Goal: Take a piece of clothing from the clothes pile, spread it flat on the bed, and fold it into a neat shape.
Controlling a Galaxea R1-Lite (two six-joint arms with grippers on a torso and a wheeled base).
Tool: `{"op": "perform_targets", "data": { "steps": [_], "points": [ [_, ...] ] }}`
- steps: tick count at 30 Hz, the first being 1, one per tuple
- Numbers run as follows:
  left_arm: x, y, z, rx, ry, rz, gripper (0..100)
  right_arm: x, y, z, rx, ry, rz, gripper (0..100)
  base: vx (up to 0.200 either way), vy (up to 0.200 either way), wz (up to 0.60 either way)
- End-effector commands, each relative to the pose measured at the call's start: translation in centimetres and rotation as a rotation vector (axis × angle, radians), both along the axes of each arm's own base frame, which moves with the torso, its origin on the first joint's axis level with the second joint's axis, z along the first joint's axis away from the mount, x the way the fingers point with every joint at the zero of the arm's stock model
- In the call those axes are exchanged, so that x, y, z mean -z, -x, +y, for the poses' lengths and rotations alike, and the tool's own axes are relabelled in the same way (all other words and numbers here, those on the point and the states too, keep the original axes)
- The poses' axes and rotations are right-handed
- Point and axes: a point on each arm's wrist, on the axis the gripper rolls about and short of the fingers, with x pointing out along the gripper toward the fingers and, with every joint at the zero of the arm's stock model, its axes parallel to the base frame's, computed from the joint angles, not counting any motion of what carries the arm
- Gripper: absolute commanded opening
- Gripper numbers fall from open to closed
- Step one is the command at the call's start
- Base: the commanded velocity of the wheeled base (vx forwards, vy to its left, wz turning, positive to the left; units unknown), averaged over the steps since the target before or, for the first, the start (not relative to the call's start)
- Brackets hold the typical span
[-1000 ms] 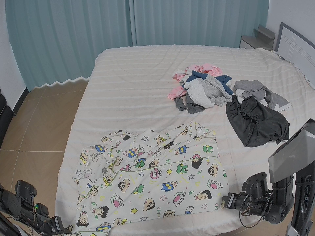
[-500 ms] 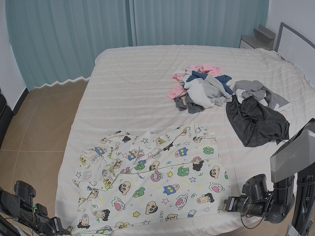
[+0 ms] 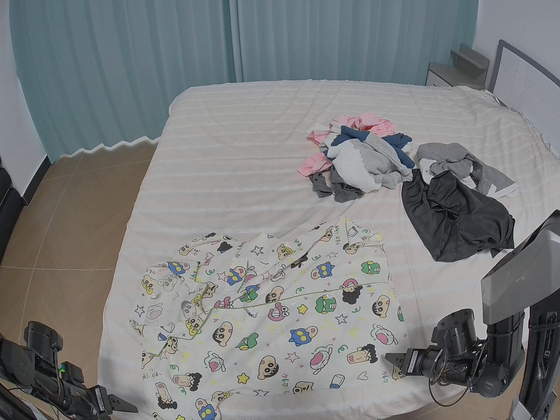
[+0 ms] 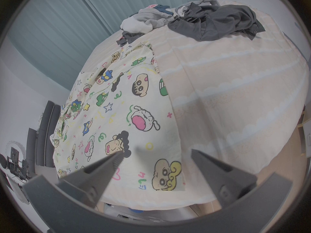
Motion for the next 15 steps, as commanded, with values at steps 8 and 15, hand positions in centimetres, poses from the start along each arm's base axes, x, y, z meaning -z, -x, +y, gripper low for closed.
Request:
{"op": "perform_targets", "data": {
  "steps": [8, 15],
  "points": [
    [-4.6, -0.5, 0.7, -0.106, -0.061, -0.391, 100, -3.7, 0.0, -0.4, 0.044, -0.062, -0.153, 100, 0.0, 0.0, 0.0],
    [-8.6, -3.2, 1.5, -0.199, 0.003, -0.56, 100, -5.2, 0.1, -0.4, 0.048, -0.095, -0.217, 100, 0.029, 0.0, 0.0]
  ]
}}
